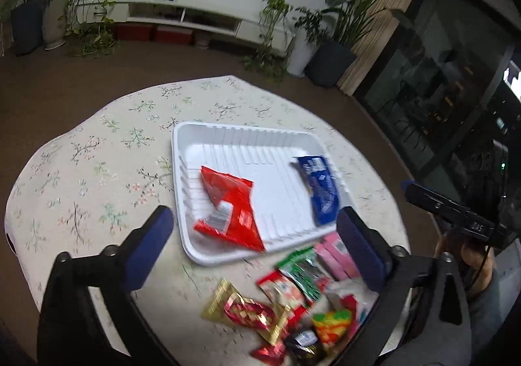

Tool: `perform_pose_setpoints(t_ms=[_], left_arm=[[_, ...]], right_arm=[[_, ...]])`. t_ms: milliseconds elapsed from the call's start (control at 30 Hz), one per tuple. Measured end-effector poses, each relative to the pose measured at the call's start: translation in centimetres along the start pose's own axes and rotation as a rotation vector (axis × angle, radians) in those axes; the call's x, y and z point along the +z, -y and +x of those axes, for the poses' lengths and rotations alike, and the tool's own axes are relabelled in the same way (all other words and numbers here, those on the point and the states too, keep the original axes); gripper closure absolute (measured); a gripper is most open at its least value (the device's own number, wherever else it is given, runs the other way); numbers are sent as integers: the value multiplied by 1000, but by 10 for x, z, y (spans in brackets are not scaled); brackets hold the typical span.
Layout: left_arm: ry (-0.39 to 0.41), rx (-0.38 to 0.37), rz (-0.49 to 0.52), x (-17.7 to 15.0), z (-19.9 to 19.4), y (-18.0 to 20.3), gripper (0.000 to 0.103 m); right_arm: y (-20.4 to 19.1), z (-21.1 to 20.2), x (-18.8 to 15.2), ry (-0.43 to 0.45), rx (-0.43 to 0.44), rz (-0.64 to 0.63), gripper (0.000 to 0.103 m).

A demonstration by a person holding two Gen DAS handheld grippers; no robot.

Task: Organize snacks
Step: 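Move both tools back over the snack pile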

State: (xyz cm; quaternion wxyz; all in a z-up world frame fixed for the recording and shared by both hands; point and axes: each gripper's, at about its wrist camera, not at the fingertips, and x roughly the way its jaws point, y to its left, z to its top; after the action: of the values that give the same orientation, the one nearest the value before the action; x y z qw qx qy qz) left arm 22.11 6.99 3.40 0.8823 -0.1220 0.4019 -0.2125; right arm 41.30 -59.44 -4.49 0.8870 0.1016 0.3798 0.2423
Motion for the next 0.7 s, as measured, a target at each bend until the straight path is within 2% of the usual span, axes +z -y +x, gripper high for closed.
perform_pose_setpoints(t_ms=[100, 167, 267, 367, 433, 533, 700], left_arm=[[-6, -26, -4, -27, -27, 9, 0], [-16, -30, -11, -52, -45, 17, 0], [15, -32, 7, -91, -70, 31, 0], [5, -12, 31, -138, -82, 47, 0], [-21, -13, 57, -167, -80, 59, 0], [-49, 29, 105, -203, -74, 75, 0], [-163, 57, 12, -235, -54, 74, 0]], right_arm=[[-4, -36, -23, 48, 78, 40, 0], [-9, -53, -47, 64, 99, 60, 0], [-13, -70, -83, 68, 85, 65, 0], [-19, -80, -118, 68, 54, 61, 0], [-20, -83, -139, 56, 60, 78, 0], [-23, -85, -165, 42, 56, 83, 0], [-31, -81, -192, 7, 57, 77, 0]])
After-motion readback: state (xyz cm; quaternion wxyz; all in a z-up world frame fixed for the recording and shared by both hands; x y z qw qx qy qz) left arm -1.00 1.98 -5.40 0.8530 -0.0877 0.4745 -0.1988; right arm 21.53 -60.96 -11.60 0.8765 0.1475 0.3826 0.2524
